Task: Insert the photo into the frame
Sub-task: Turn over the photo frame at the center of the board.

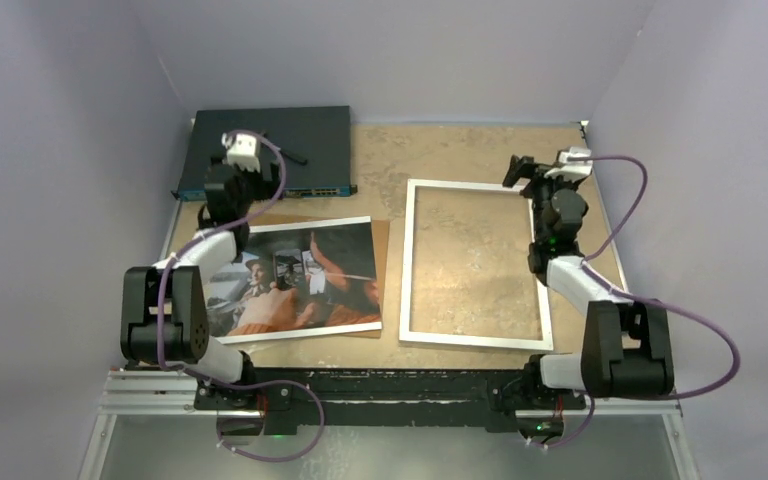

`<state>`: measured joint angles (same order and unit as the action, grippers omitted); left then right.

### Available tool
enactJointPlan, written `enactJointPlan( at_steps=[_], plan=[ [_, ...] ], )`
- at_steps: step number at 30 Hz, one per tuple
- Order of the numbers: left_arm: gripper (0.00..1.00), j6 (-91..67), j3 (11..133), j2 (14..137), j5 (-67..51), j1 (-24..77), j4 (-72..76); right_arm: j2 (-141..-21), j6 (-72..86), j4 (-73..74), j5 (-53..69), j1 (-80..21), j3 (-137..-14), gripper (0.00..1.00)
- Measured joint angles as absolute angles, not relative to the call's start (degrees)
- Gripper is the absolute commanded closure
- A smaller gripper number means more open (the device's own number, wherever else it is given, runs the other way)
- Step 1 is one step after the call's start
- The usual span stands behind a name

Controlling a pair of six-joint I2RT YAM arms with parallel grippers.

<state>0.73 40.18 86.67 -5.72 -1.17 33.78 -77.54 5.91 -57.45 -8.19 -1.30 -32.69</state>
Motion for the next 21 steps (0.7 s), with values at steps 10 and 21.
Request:
enactJointPlan(
  at_steps=[10, 21],
  plan=[
    [0.13, 4.0, 66.5, 87.6, -4.3, -1.8, -3.7, -82.4, 29.3, -23.1, -11.6, -3.3, -53.4, 0.01],
    [0.14, 3.6, 75.8, 93.9, -4.3, -1.9, -24.3, -93.1, 29.7, -1.2, -28.4, -34.0, -65.2, 0.01]
  ],
)
